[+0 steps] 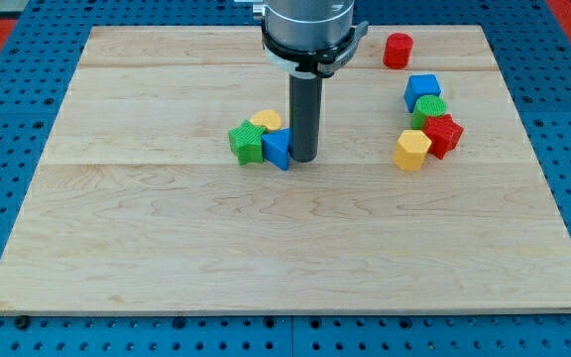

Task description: Push the yellow hexagon towards the group of blocks

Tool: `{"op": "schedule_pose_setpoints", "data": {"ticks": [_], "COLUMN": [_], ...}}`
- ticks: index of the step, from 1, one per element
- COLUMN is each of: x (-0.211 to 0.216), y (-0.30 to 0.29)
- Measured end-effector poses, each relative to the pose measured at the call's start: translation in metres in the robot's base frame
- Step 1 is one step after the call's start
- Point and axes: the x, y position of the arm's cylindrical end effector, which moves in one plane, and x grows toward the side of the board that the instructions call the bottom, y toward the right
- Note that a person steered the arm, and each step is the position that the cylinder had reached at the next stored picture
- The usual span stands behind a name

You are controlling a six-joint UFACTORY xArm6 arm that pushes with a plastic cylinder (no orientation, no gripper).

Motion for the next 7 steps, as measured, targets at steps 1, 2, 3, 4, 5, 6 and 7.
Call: {"op": "schedule_pose_setpoints", "data": {"ticks": [1, 2, 3, 4, 5, 6, 7], "x": [0.0, 0.0, 0.005, 0.03, 0.055, 0.052, 0.017], "y": [-0.002, -0.002, 0.004, 0.046, 0.119, 0.168, 0.169]}}
